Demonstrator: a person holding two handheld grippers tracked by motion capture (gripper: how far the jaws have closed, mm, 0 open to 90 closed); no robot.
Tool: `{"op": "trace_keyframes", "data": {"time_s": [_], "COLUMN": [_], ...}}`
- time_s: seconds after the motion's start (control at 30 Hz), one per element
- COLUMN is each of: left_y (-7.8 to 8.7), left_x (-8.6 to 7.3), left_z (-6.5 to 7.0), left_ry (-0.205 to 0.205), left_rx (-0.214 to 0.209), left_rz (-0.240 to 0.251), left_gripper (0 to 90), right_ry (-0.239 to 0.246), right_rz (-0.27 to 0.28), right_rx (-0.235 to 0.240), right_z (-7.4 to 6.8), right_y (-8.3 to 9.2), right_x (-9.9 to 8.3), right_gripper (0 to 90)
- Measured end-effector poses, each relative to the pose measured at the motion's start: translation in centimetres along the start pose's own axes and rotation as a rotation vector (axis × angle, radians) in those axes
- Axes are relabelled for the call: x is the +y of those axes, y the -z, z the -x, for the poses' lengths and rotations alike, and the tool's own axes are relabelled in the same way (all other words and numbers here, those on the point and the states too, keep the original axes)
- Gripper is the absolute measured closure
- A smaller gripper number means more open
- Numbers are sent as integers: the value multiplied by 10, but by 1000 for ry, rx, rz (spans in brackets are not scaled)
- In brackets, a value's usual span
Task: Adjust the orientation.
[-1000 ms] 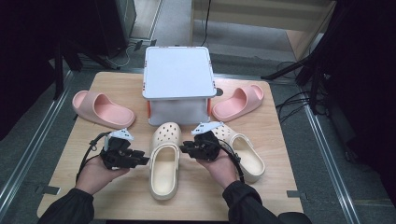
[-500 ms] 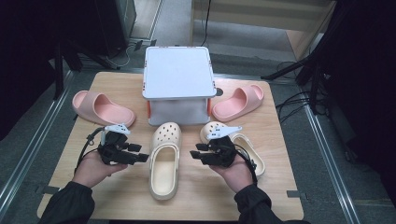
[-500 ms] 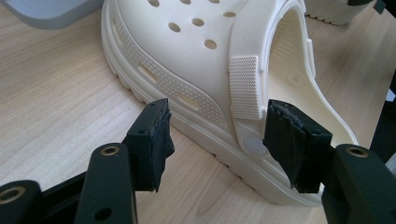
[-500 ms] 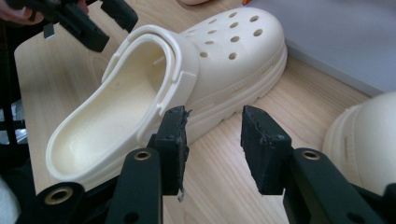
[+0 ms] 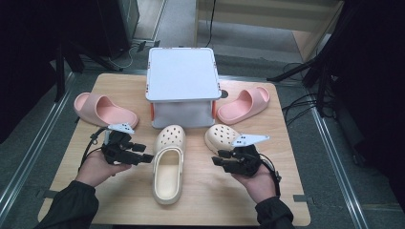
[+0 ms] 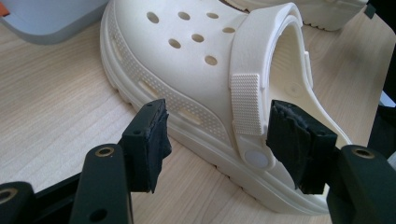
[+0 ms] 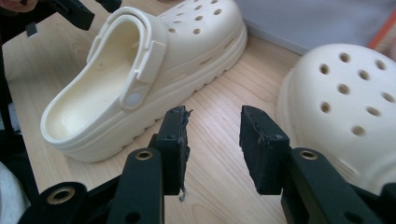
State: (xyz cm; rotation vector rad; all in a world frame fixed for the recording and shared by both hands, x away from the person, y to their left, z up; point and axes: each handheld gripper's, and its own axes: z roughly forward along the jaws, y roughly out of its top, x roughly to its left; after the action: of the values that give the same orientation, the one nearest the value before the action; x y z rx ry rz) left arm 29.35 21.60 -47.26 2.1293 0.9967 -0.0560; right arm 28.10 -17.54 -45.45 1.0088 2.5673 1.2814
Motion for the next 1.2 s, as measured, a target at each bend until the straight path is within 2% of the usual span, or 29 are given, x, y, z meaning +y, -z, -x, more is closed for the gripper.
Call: {"op": "trace_keyframes", "data": {"time_s": [0.3,0.57,0.73,0.9,1.1,1.13,1.17,1.2], "left_y": [-1,-2,-3,-4,-5,-5,-5,-5], "left_x": [8,11,11,11,11,11,10,10], "left_z": [0,-2,-4,-3,-4,-4,-4,-4], "left_ry": [-18,-12,-4,-9,-7,-7,-5,-5], "left_rx": [6,1,-2,-5,-5,-5,-6,-6], "left_rz": [12,14,12,7,-1,-1,-1,-1], "left_gripper": [389,388,386,385,385,387,392,397], "right_ry": [-29,-60,-71,-91,-89,-89,-88,-88], "right_rz": [-3,5,-11,-50,-108,-108,-121,-121], "right_rx": [-64,-114,-129,-127,-97,-97,-111,-111], "right_z": [12,26,33,45,48,48,48,48], "right_y": [24,35,34,22,6,6,4,4], "right_x": [-16,-24,-28,-31,-31,-31,-31,-31], "right_gripper": [615,603,599,601,695,695,760,760]}}
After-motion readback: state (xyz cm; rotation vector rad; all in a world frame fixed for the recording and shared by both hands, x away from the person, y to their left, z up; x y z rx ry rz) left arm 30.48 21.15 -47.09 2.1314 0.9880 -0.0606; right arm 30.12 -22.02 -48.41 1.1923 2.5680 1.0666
